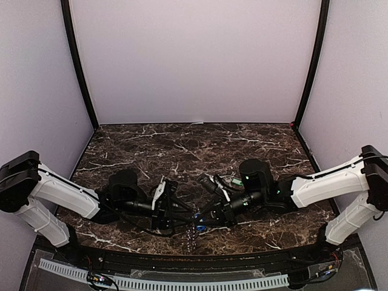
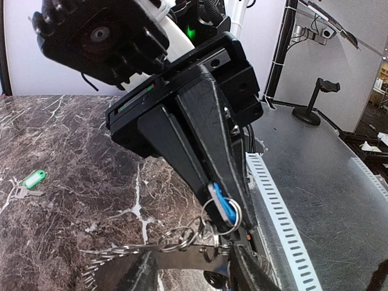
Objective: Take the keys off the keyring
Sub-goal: Hold the keyring from the key storage ring.
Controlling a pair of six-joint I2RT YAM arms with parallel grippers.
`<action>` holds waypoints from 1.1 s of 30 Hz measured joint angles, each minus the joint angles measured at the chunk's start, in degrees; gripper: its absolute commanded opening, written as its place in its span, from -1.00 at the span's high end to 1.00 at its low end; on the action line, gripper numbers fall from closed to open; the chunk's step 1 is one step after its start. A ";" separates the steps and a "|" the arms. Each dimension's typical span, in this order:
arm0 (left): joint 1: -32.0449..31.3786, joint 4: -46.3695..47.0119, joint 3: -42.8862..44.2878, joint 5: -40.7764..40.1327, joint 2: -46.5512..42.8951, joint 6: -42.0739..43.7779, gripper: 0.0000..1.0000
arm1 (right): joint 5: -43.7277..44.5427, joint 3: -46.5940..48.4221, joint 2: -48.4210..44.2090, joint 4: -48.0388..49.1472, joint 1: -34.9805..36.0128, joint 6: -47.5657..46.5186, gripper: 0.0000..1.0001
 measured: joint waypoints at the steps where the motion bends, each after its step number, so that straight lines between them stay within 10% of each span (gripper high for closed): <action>1: 0.00 -0.04 0.00 -0.20 0.00 0.07 0.22 | -0.17 0.00 0.07 0.13 0.00 0.00 1.00; 13: -0.85 -0.44 0.35 -0.59 0.72 0.55 0.35 | -1.01 0.00 0.28 0.35 0.00 0.02 1.00; 19: -1.64 -0.33 0.42 -0.66 0.98 0.72 1.00 | -1.01 0.00 0.28 0.22 0.00 0.00 1.00; 33: -1.97 4.57 -1.40 -1.40 0.63 0.02 1.00 | 0.79 -1.44 -3.08 -6.40 -1.33 -3.23 1.00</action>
